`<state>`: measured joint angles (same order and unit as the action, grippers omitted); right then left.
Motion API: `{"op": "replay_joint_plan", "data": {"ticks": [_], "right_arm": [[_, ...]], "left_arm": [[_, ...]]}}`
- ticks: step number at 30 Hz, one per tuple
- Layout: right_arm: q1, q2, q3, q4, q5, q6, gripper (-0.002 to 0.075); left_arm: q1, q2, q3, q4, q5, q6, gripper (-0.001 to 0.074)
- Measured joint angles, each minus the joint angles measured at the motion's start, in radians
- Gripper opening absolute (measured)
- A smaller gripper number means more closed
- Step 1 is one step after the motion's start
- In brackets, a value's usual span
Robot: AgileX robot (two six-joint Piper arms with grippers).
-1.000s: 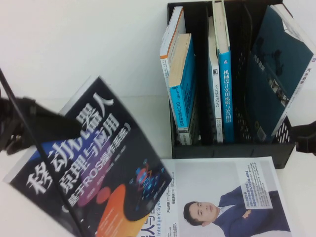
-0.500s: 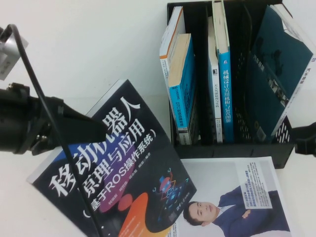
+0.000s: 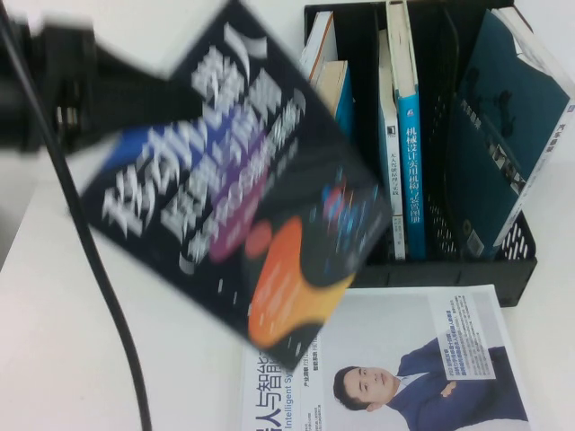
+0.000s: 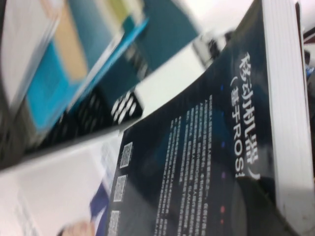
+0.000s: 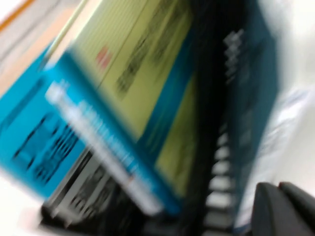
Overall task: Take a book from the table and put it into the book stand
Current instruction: Place the book on the book shelf
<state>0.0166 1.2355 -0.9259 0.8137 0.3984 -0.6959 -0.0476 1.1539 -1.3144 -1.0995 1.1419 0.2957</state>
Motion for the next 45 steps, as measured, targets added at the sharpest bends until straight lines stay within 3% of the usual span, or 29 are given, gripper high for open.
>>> {"op": "replay_joint_plan", "data": {"ticks": [9,12,24,34,45], "right_arm": [[-0.307,0.0,-0.265,-0.099,0.274,0.098,0.0008],[-0.367,0.0,-0.309,-0.111,0.352,0.147,0.0008],[-0.383,0.0,-0.301,-0.121,0.458,0.181,0.0008],[-0.383,0.0,-0.301,-0.103,0.493,0.183,0.0008],[-0.381,0.017,-0.301,-0.036,0.53,0.183,0.0008]], "left_arm": [[-0.002,0.168,-0.333,-0.023,0.029,-0.067,0.0113],[-0.048,0.252,-0.447,-0.008,0.03,-0.093,0.0113],[-0.416,0.611,-0.816,0.21,-0.107,-0.278,0.0113],[-0.44,0.768,-0.954,0.398,-0.139,-0.448,0.0113],[-0.489,0.802,-0.958,0.439,-0.351,-0.596,0.0113]]}}
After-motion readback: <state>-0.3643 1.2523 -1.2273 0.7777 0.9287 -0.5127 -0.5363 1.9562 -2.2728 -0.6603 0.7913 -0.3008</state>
